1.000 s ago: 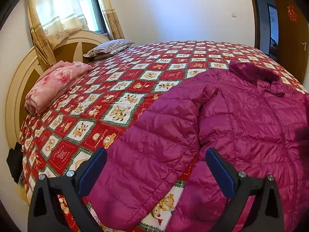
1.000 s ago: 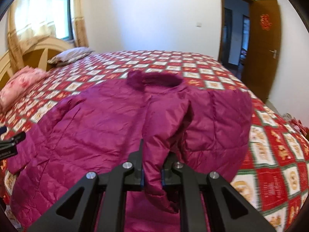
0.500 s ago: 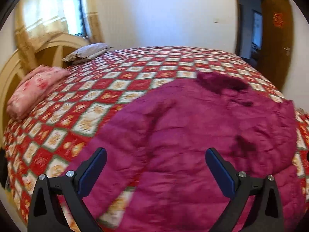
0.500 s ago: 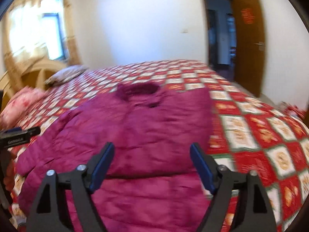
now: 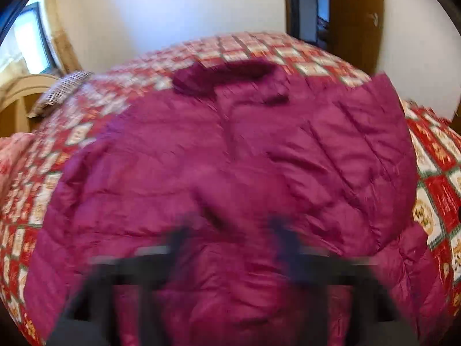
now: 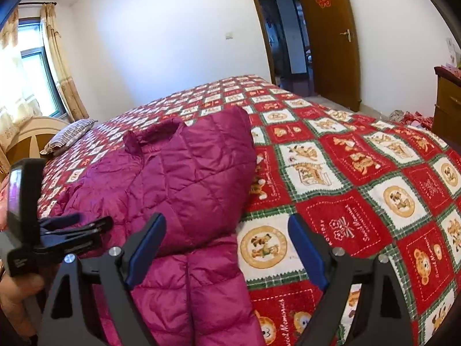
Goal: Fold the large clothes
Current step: 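Open the right gripper and withdraw it from the folded sleeve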
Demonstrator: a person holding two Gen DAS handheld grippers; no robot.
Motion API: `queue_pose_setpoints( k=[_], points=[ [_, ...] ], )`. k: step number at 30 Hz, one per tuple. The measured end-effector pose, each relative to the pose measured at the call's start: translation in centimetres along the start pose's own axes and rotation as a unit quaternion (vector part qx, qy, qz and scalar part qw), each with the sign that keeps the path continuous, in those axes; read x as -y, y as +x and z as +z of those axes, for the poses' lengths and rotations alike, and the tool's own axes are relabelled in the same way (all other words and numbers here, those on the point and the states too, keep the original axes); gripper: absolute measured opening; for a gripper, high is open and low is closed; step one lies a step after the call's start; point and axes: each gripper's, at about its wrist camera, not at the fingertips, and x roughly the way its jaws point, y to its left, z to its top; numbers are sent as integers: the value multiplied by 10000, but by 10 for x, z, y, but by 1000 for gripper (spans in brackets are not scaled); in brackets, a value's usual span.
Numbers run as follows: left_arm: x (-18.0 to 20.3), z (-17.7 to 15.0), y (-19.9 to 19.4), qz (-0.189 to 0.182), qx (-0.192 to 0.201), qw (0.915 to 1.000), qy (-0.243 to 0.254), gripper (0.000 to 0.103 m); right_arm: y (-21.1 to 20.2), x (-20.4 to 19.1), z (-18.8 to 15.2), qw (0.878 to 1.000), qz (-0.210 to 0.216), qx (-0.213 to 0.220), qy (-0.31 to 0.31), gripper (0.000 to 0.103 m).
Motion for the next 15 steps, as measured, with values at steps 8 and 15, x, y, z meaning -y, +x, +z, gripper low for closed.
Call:
queue_pose_setpoints(
  k=[8, 15],
  points=[
    [-24, 9, -46, 426, 833, 9956, 106, 10, 14, 9, -10, 9997, -49, -240, 29, 89],
    [-54, -8, -36, 1032, 561, 9928, 216, 12, 25, -1, -11, 9971, 151, -679, -295, 52]
  ],
)
